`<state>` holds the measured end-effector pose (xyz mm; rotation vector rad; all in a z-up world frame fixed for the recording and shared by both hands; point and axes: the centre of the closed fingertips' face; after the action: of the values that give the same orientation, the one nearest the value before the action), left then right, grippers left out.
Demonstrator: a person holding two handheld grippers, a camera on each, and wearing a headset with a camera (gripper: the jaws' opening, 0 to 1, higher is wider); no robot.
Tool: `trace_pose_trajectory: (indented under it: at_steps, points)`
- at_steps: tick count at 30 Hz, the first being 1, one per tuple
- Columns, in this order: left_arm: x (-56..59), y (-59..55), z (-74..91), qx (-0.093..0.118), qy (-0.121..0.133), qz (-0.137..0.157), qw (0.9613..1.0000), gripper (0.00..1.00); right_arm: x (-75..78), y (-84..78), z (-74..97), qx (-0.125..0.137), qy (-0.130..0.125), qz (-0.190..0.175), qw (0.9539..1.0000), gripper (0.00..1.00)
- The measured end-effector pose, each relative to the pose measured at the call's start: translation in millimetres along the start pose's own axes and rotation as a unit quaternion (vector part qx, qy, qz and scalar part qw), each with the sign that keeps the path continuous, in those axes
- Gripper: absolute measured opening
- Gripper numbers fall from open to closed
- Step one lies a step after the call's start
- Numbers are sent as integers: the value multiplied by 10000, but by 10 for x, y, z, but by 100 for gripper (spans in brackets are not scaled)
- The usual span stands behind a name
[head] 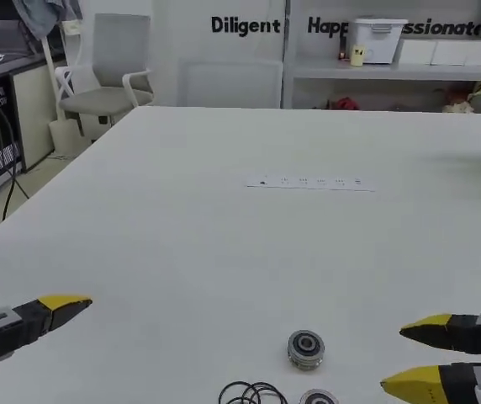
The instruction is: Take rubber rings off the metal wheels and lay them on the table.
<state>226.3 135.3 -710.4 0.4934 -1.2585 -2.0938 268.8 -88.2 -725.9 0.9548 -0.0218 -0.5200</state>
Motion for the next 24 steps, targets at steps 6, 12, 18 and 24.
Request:
trace_pose_trajectory:
  at_steps: [6,12,18,24]
  points:
    - [-16,-38,7,-29,12,52,10000,100,0,-81,37,80,-40,-85,9999,54]
    - [-26,-75,-2,-96,12,78,9999,100,-12,-201,63,53,-129,-93,9999,60]
    - [-42,-107,-4,-106,43,148,9998,100,7,-294,86,34,-282,-54,9996,69]
    - [-38,-151,2,-138,56,214,9997,100,2,-400,84,-21,-381,-116,9992,76]
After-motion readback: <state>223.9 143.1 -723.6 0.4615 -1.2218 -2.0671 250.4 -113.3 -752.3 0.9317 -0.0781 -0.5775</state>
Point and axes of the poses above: the centre of the closed fingertips' face, and the gripper's own axes: z roughly backward along the fingers, x roughly to its right, y roughly out of its top, and after that the axes turned 7 degrees about -x, right-handed
